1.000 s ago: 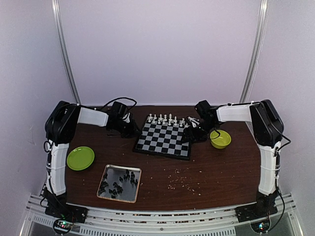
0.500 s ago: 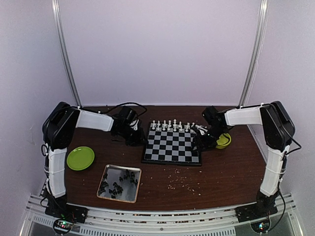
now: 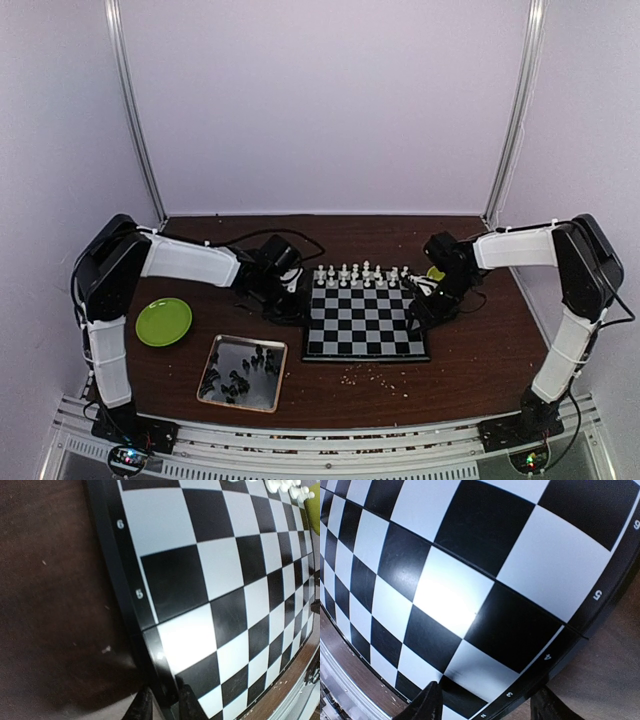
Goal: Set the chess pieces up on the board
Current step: Move the chessboard to the center of the board.
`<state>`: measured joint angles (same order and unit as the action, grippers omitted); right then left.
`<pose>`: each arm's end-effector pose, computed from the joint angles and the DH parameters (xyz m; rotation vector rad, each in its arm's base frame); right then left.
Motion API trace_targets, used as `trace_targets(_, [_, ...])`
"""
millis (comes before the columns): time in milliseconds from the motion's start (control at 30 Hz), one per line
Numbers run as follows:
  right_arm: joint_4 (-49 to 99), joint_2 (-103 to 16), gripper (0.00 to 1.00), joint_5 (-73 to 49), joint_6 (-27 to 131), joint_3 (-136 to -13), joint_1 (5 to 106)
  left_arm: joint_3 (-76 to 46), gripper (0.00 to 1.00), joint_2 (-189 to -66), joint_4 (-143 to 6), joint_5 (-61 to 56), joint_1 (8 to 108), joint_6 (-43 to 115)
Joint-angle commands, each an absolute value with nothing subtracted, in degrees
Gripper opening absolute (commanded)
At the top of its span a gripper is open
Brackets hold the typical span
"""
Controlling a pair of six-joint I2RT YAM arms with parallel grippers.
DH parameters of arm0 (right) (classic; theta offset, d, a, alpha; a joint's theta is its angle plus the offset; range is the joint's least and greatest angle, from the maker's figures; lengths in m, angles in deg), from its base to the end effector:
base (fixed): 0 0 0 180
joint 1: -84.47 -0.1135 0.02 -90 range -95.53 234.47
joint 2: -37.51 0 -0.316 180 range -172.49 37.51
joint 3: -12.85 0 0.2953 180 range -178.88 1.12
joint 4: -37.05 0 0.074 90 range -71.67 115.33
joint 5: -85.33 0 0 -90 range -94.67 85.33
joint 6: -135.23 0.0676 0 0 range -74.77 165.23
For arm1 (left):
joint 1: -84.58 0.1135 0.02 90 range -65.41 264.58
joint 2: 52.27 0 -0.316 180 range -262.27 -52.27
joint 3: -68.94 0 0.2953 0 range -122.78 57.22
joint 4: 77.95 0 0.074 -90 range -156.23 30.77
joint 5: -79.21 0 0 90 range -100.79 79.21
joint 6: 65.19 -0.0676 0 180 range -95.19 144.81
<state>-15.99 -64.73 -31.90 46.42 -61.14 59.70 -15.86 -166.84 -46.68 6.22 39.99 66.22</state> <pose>0.3207 0.1820 0.1500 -0.6689 2.9330 0.7613 0.3243 -0.3474 0.1330 0.1897 2.8546 -0.8161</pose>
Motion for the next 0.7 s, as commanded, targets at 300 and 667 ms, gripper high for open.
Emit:
trace_targets(300, [-13.97,-56.04,0.59,-37.7,41.54,-52.29,53.26,-12.47,0.18,-163.48,-47.97,8.27,26.11,66.79])
trace_targets(667, [-14.8,-57.46,0.59,-38.68,40.22,-53.06,50.61,-7.01,0.18,-157.25,-47.99,5.9,22.54,66.73])
